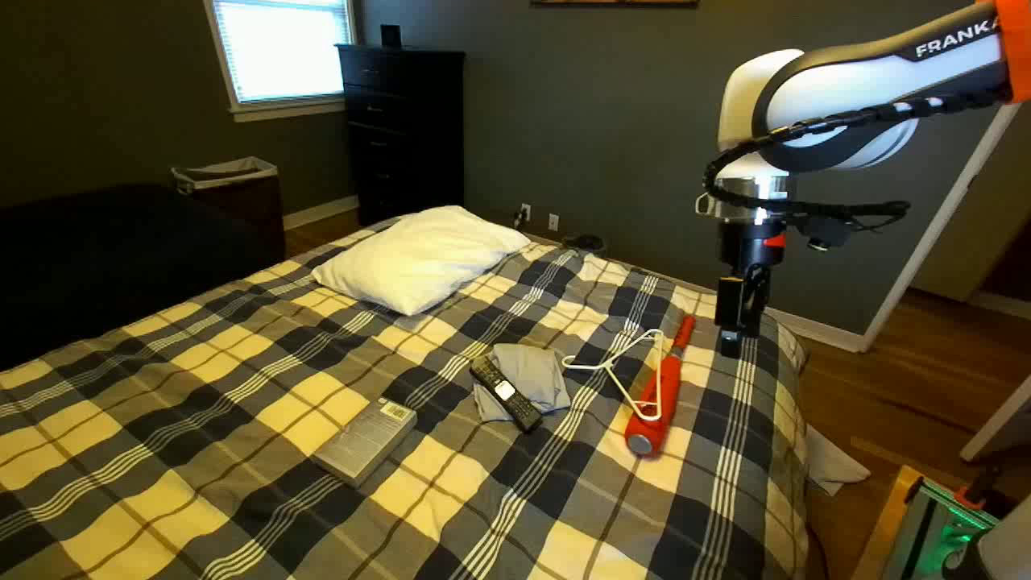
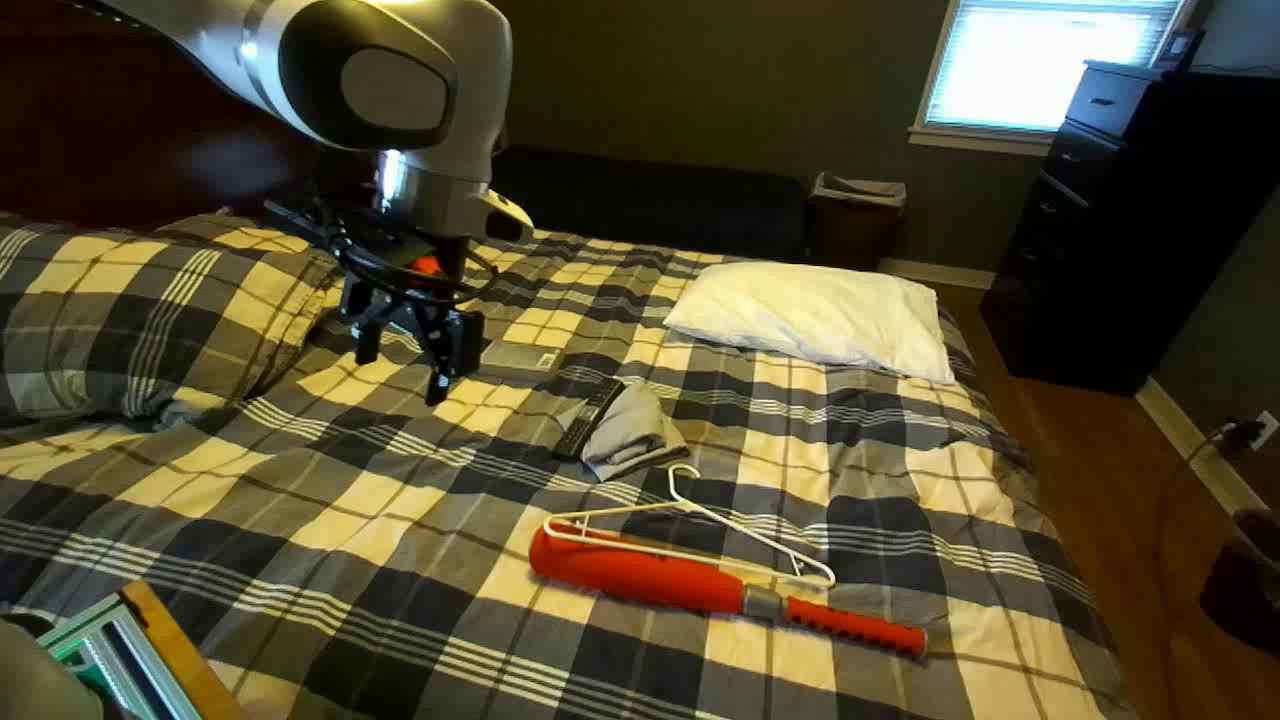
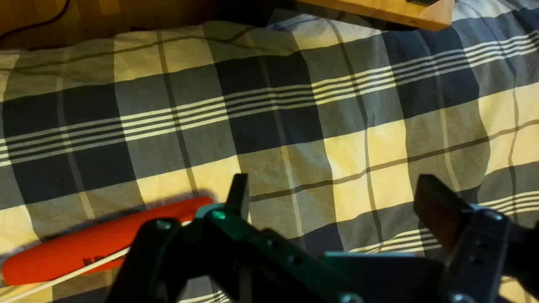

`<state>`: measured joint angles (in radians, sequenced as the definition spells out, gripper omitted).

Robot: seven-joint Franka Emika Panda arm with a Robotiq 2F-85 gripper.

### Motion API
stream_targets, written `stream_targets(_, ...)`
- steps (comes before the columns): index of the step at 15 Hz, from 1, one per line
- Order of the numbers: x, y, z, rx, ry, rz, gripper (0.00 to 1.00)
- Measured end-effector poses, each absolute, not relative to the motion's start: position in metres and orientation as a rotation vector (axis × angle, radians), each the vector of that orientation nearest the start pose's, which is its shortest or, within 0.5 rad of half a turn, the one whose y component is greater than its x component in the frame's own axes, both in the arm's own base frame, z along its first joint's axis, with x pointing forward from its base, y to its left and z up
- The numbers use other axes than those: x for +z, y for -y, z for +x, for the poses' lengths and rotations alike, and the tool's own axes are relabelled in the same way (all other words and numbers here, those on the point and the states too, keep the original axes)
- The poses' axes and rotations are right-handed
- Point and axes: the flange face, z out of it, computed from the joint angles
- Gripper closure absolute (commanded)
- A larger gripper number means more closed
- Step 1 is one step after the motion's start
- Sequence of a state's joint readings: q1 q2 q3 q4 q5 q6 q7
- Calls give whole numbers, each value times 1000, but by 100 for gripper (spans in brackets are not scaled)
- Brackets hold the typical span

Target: Move the white hanger to the left.

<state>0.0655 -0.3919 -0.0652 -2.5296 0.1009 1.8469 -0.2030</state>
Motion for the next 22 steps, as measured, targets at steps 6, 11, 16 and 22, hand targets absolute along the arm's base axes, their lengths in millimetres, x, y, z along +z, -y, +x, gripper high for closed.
stream_targets(6,392,-9,378,417,252,-2957,0)
stream_targets(11,392,-9,378,417,252,-2957,0)
stream_targets(16,393,-8,378,416,246,-2957,0)
stream_targets(22,371,22,402,369,-41,-2950,0)
